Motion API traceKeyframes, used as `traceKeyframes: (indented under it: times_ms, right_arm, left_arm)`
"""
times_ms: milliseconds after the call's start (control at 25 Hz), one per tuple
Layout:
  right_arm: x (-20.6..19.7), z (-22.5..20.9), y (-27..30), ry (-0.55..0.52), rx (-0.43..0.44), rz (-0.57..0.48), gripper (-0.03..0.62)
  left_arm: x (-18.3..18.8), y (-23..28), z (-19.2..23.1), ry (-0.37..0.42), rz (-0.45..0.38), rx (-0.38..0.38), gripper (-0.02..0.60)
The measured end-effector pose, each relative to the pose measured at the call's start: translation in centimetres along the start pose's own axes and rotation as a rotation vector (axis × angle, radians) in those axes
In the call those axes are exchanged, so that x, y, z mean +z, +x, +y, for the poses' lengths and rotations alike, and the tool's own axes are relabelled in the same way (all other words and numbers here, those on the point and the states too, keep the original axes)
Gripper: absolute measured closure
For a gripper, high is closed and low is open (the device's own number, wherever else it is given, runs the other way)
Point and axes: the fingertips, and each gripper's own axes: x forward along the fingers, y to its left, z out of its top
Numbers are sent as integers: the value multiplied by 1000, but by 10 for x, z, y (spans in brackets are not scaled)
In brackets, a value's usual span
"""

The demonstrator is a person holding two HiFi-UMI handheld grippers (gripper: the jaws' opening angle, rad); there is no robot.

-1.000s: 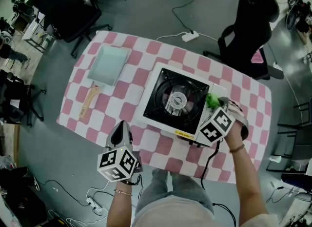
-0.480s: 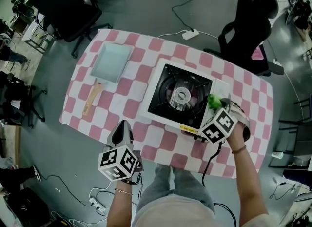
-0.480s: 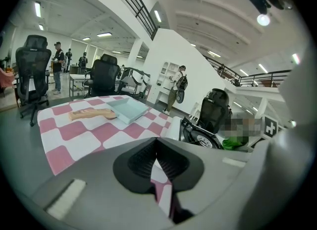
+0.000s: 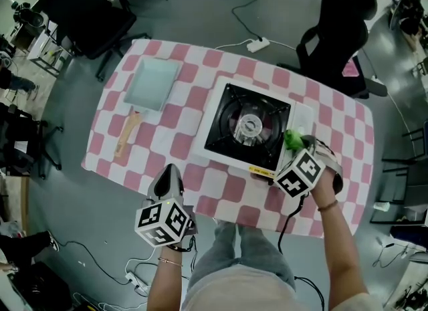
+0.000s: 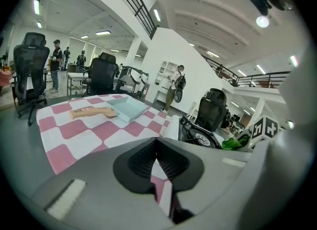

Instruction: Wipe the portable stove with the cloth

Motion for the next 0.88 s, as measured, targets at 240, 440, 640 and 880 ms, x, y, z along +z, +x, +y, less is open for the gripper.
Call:
traceKeyframes:
  times_ms: [240, 440, 640, 880]
  right_arm:
    - [-5, 10, -6, 7, 2, 3, 488]
    - [-6, 20, -10, 11, 9, 7, 488]
    - [-9, 30, -17, 10, 13, 12, 488]
    - [-14, 43, -24, 11, 21, 13, 488]
  left_arm:
    - [-2, -4, 1, 0, 0, -14, 581]
    - [-7, -8, 8, -6, 8, -14, 581]
    - [-7, -13, 12, -10, 2, -16, 581]
    - [-9, -20, 15, -14, -4, -18, 581]
